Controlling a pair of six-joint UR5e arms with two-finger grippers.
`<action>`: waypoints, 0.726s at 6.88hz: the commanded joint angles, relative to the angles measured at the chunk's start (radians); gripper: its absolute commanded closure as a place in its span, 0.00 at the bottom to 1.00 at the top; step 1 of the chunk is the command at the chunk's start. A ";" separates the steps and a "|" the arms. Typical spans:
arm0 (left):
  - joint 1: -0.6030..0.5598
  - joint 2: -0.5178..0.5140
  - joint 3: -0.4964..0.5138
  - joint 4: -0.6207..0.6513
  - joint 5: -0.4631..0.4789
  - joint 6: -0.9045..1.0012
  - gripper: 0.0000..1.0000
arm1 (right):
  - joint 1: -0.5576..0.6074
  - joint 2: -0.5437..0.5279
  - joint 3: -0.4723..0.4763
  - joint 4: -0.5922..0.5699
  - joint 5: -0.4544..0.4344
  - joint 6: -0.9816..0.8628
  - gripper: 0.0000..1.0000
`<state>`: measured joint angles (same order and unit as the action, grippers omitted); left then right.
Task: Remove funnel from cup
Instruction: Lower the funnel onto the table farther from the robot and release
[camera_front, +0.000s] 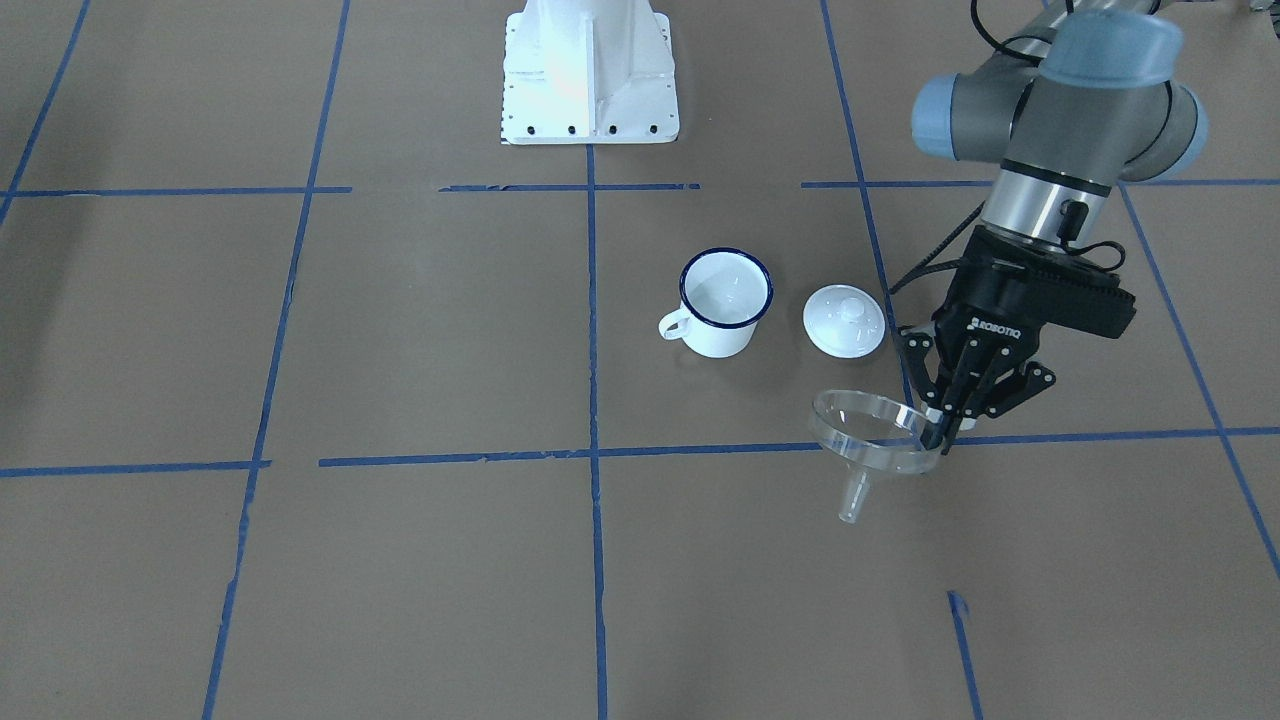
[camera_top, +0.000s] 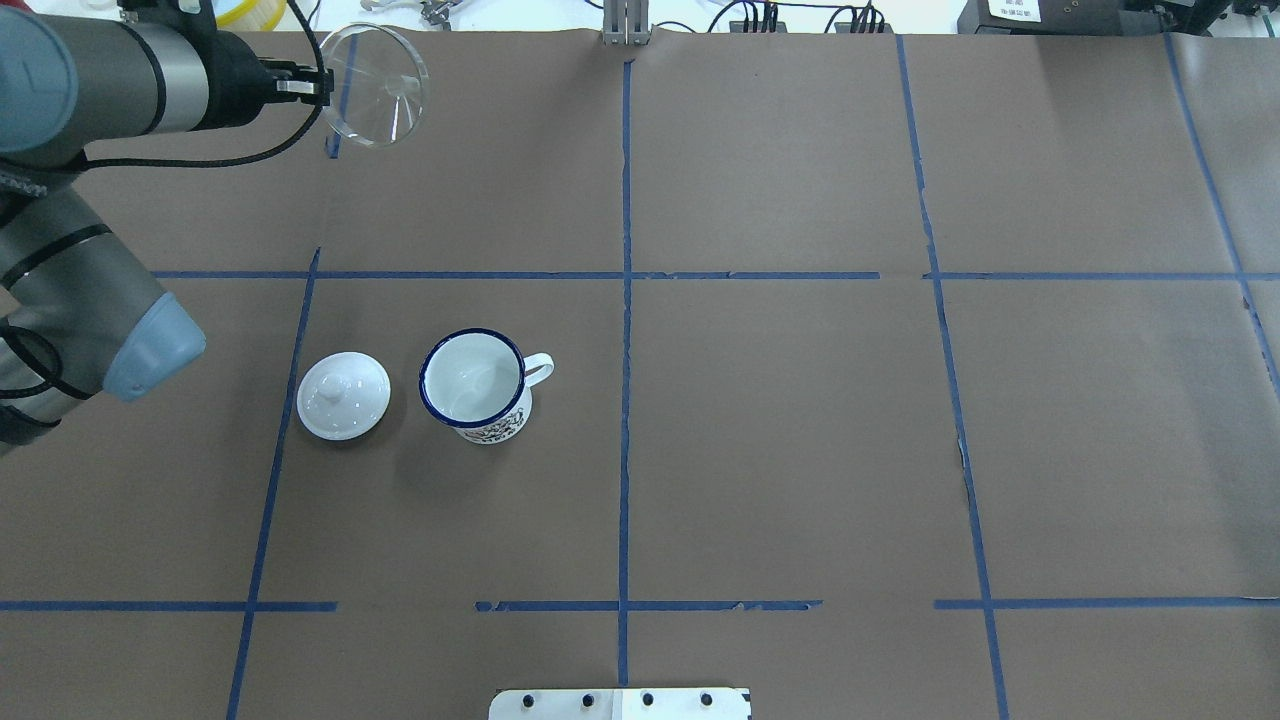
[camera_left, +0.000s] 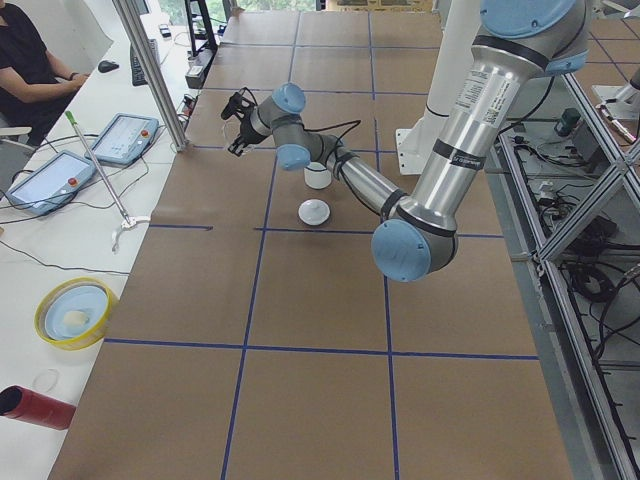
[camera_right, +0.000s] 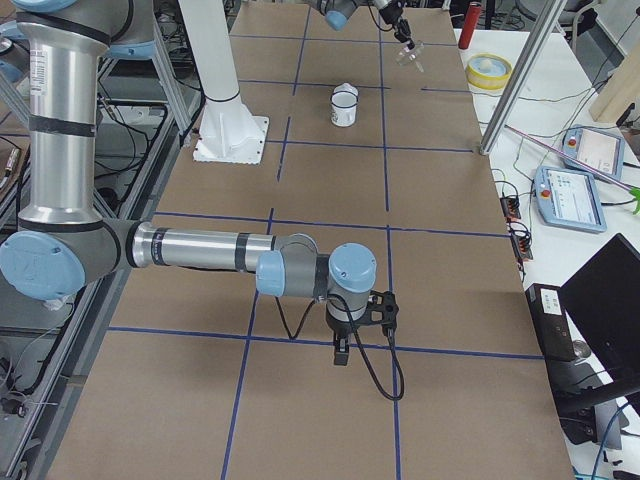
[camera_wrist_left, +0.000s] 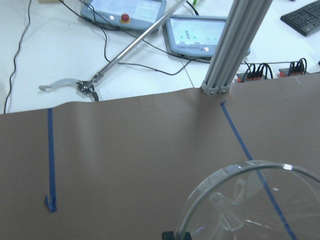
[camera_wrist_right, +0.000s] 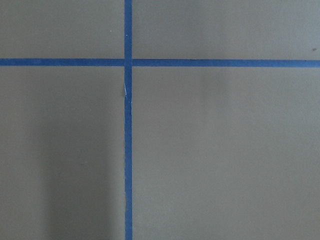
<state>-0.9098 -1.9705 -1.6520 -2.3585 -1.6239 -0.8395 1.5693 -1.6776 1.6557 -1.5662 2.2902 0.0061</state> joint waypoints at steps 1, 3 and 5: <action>0.067 0.045 0.144 -0.235 0.228 0.029 1.00 | 0.000 0.001 -0.001 0.000 0.000 0.000 0.00; 0.127 0.052 0.193 -0.278 0.369 0.166 1.00 | 0.000 0.001 -0.001 0.000 0.000 0.000 0.00; 0.257 0.048 0.251 -0.280 0.519 0.166 1.00 | 0.000 -0.001 -0.001 0.000 0.000 0.000 0.00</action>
<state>-0.7258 -1.9220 -1.4309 -2.6354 -1.1891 -0.6789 1.5693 -1.6770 1.6552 -1.5662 2.2902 0.0061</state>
